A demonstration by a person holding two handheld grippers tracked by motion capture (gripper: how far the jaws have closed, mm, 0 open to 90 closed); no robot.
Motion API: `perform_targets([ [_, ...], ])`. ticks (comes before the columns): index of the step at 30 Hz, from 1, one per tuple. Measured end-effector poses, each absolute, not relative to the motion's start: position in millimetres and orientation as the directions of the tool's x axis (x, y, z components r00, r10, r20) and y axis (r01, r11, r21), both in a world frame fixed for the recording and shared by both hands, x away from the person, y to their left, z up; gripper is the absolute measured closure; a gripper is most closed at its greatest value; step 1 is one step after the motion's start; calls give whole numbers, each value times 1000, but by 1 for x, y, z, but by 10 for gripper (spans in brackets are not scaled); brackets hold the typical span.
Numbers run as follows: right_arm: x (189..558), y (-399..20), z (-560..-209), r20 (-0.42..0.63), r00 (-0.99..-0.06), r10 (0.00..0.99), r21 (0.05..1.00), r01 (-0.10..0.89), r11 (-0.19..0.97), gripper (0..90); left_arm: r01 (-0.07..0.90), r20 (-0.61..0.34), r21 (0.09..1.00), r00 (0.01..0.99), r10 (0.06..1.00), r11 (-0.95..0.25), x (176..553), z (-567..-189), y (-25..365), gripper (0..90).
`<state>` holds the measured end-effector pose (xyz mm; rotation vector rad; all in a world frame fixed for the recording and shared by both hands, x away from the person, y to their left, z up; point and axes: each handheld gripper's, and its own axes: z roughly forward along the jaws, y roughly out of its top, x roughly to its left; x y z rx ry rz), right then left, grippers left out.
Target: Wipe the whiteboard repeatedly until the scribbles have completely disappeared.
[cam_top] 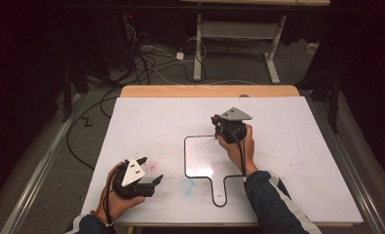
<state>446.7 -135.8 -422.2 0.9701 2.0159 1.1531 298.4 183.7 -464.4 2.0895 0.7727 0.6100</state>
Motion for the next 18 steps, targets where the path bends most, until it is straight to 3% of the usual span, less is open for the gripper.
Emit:
perform_targets([
  [4, 443, -130, -424, -67, -616, 785, 903, 297, 310, 814, 310, 153, 816, 698, 699, -488, 299, -465, 183, 205],
  [6, 439, -124, -423, -74, -640, 765, 898, 291, 331, 813, 310, 151, 818, 698, 700, -485, 298, -464, 183, 205],
  [9, 439, -131, -421, -74, -618, 783, 891, 312, 330, 813, 309, 154, 815, 699, 698, -490, 298, -464, 183, 205],
  [14, 449, -161, -418, -159, -499, 852, 876, 327, 355, 814, 308, 152, 820, 696, 702, -483, 297, -464, 184, 204],
  [18, 450, -169, -418, -114, -500, 859, 885, 341, 316, 814, 311, 149, 817, 699, 699, -486, 298, -465, 182, 204],
])
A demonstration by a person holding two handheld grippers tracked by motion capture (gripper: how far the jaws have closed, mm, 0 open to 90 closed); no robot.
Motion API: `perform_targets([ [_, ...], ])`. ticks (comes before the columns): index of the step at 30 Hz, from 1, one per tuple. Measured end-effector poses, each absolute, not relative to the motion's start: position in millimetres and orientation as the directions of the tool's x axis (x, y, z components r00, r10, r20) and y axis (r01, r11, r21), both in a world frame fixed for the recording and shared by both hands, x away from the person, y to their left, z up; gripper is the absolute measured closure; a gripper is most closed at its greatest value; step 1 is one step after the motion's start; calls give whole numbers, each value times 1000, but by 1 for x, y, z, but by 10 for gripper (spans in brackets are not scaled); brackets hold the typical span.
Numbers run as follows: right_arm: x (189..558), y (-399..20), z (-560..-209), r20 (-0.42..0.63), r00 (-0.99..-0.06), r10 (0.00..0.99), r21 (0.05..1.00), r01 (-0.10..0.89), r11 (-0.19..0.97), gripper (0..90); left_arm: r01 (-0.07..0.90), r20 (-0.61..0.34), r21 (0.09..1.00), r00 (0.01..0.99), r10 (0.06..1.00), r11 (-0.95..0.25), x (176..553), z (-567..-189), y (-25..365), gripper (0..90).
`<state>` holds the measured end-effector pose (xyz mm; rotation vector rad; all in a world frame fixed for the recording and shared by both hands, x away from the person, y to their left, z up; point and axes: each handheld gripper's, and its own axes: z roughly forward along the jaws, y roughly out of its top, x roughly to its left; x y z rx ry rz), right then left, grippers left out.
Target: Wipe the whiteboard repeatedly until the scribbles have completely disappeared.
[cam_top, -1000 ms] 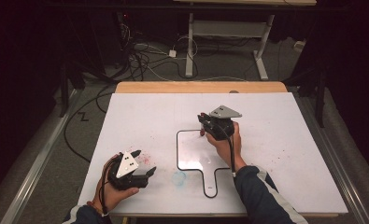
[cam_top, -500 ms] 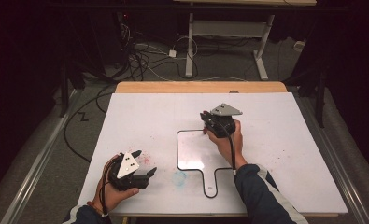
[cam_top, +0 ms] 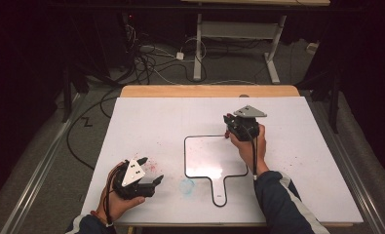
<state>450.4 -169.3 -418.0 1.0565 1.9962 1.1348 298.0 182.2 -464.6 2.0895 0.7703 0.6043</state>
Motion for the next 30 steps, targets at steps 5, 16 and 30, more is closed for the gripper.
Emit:
perform_targets([
  [5, 437, -146, -420, -72, -584, 808, 891, 327, 315, 813, 312, 148, 817, 701, 698, -486, 299, -464, 181, 205],
  [16, 434, -172, -418, -147, -474, 868, 878, 341, 335, 814, 314, 149, 816, 697, 701, -485, 297, -464, 183, 204],
  [30, 420, -102, -426, -33, -646, 762, 908, 300, 293, 813, 311, 152, 814, 702, 695, -492, 299, -465, 183, 204],
])
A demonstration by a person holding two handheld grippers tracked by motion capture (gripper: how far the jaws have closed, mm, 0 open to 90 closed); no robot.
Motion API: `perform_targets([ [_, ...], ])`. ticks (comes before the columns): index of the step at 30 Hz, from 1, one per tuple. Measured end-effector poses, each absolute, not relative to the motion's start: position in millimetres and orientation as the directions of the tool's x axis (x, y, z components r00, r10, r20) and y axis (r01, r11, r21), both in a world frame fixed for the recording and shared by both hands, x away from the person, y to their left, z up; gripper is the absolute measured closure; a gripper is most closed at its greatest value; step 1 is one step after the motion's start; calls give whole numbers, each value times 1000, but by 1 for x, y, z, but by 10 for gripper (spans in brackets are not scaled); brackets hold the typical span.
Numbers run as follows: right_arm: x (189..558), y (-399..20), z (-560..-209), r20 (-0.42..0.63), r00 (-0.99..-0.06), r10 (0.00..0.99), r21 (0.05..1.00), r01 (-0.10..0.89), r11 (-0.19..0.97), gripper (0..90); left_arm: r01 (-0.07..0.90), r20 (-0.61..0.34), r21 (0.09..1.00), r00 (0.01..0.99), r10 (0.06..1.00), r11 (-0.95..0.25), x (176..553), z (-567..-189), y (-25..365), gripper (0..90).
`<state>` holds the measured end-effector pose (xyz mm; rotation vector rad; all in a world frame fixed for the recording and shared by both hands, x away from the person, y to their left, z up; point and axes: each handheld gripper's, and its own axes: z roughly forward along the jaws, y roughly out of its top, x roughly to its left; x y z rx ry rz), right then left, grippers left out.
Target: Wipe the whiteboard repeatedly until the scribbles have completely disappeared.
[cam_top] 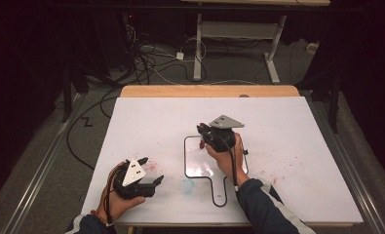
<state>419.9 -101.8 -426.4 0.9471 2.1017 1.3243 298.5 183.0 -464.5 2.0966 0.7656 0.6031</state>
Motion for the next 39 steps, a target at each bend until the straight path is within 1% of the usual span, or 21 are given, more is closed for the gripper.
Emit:
perform_targets([
  [2, 416, -89, -427, -19, -678, 735, 907, 298, 298, 813, 311, 149, 815, 703, 696, -489, 298, -464, 183, 204],
  [5, 409, -77, -426, -42, -707, 706, 900, 281, 334, 814, 311, 148, 817, 701, 698, -485, 297, -465, 183, 205],
  [7, 406, -73, -425, -73, -711, 699, 895, 262, 360, 814, 311, 148, 819, 698, 700, -483, 297, -464, 184, 205],
  [8, 407, -74, -425, -73, -712, 698, 895, 263, 361, 814, 311, 147, 819, 698, 701, -482, 297, -464, 184, 204],
  [9, 408, -75, -425, -85, -707, 702, 893, 259, 368, 814, 312, 148, 819, 698, 701, -483, 297, -464, 184, 205],
  [11, 411, -78, -424, -152, -679, 718, 881, 236, 410, 814, 311, 147, 819, 698, 701, -482, 297, -464, 184, 205],
  [12, 414, -82, -424, -168, -665, 727, 878, 235, 417, 814, 311, 148, 818, 698, 701, -483, 297, -464, 184, 205],
  [14, 419, -90, -423, -162, -638, 753, 877, 256, 406, 814, 310, 151, 818, 697, 701, -484, 296, -464, 184, 205],
  [17, 424, -99, -423, -226, -582, 781, 863, 252, 437, 814, 316, 151, 814, 694, 703, -487, 297, -465, 183, 205],
  [18, 425, -101, -423, -232, -574, 785, 863, 251, 438, 814, 316, 153, 813, 695, 703, -489, 297, -465, 183, 205],
  [20, 427, -103, -423, -224, -568, 792, 866, 256, 429, 814, 314, 154, 812, 697, 701, -491, 297, -465, 183, 204],
  [22, 429, -102, -425, -204, -587, 783, 876, 248, 414, 814, 314, 153, 814, 696, 701, -489, 298, -464, 183, 205],
  [24, 431, -99, -426, -161, -631, 758, 892, 236, 386, 814, 314, 152, 815, 696, 702, -488, 298, -464, 183, 204],
  [26, 433, -95, -428, -172, -639, 749, 891, 224, 396, 814, 316, 150, 814, 698, 701, -488, 298, -465, 183, 205],
  [27, 435, -94, -428, -158, -650, 744, 895, 223, 385, 814, 316, 148, 815, 697, 702, -486, 298, -465, 183, 204],
  [34, 450, -98, -429, -155, -614, 774, 899, 237, 368, 814, 317, 143, 817, 697, 703, -481, 298, -465, 184, 205],
  [39, 454, -97, -429, -85, -636, 767, 909, 265, 321, 814, 316, 143, 818, 698, 701, -481, 299, -464, 184, 205],
])
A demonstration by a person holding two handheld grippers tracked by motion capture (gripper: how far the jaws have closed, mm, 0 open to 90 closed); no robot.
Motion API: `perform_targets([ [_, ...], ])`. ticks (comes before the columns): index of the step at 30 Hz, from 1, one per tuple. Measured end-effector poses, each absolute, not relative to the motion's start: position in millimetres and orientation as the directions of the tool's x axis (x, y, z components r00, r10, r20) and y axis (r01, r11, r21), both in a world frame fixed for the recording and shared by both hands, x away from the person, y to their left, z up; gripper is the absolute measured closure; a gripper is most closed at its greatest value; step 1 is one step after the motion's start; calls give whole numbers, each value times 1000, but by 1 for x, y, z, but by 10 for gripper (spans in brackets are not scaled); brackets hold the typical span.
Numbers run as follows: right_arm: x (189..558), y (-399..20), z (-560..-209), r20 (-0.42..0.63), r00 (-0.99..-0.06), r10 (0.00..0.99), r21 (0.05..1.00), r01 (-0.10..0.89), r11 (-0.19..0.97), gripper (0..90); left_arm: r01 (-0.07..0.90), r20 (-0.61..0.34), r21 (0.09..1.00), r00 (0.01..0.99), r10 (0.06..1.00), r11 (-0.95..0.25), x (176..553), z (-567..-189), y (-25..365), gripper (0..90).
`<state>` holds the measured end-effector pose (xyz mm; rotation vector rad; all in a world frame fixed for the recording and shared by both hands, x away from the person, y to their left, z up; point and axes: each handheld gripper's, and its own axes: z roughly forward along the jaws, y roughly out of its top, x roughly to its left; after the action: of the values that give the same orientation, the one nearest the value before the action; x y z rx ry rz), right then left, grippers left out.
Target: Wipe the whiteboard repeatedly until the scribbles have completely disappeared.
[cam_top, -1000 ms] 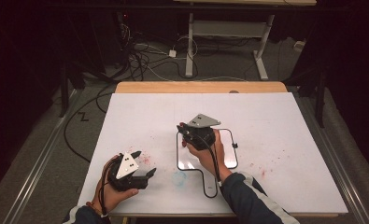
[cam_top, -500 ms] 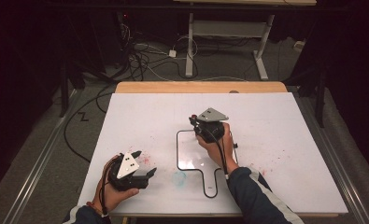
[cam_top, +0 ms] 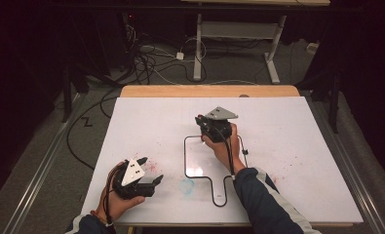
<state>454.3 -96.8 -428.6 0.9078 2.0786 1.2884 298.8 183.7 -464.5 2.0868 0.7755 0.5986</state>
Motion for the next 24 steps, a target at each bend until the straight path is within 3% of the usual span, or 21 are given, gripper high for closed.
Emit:
perform_targets([
  [10, 445, -82, -430, -1, -690, 723, 915, 292, 280, 814, 316, 140, 818, 701, 699, -480, 299, -465, 183, 205],
  [17, 431, -66, -431, -13, -759, 650, 915, 254, 314, 814, 314, 143, 816, 703, 697, -485, 299, -465, 183, 205],
  [24, 437, -77, -430, -45, -745, 666, 909, 245, 336, 814, 313, 145, 816, 703, 697, -485, 298, -464, 183, 205],
])
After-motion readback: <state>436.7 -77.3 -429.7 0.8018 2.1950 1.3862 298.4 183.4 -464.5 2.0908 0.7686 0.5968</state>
